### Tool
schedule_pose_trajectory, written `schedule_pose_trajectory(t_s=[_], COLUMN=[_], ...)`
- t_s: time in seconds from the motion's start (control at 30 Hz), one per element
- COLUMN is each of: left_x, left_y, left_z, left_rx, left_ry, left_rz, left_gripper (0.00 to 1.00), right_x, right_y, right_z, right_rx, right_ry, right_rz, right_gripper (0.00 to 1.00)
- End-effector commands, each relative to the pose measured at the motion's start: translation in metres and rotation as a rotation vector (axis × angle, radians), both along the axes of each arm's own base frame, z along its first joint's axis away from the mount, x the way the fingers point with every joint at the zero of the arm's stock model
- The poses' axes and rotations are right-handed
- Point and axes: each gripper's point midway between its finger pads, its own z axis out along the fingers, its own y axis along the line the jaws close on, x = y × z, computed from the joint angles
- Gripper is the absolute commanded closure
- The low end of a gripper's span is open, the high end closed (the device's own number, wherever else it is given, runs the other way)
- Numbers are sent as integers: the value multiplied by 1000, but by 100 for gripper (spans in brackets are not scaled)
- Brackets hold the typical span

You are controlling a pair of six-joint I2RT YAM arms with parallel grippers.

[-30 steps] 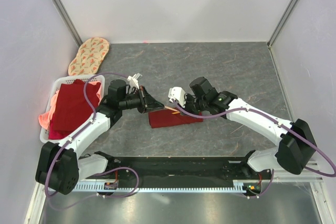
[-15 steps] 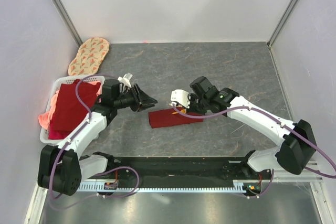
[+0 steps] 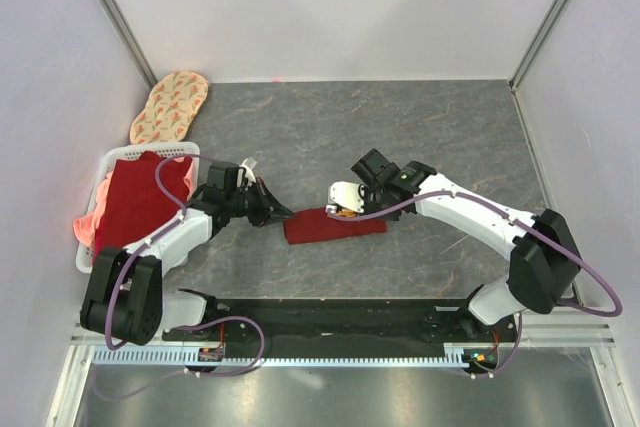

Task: Fold the napkin into a case and place the utensils inside
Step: Insert the utensils into the folded napkin.

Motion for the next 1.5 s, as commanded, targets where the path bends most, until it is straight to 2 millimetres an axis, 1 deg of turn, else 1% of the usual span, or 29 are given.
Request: schedule_pose_trajectory(t_s=[0.0, 0.17, 0.3, 0.37, 0.57, 0.73, 0.87, 1.1, 1.33, 1.47], left_x=[-2, -5, -7, -8, -8, -8, -11, -13, -14, -15], left_y=[6, 10, 7, 7, 8, 8, 10, 12, 13, 13], left_z=[-13, -24, -32, -35, -38, -39, -45, -49, -52, -53], left_rx=[49, 75, 57, 55, 57, 61, 71, 81, 88, 91], left_ry=[-28, -16, 4, 15, 13, 13, 26, 32, 34, 37], left_rz=[-9, -6, -14, -13, -6, -6, 5, 12, 10, 9], left_gripper=[95, 96, 96, 97, 97, 98, 98, 98, 98, 98], right_x=[8, 6, 5, 5, 6, 7, 10, 13, 17, 17], right_y=[4, 8, 13, 12, 8, 11, 12, 15, 8, 13], right_z=[6, -9, -13, -17, -25, -32, -35, -39, -38, -39], right_rx=[-31, -78, -93, -105, -126, -127, -134, -142, -151, -130], right_ry=[-9, 25, 41, 47, 44, 52, 48, 48, 23, 33], right_rz=[10, 23, 37, 40, 37, 42, 46, 49, 31, 40], right_gripper=[100, 100, 100, 100, 100, 100, 100, 100, 100, 100])
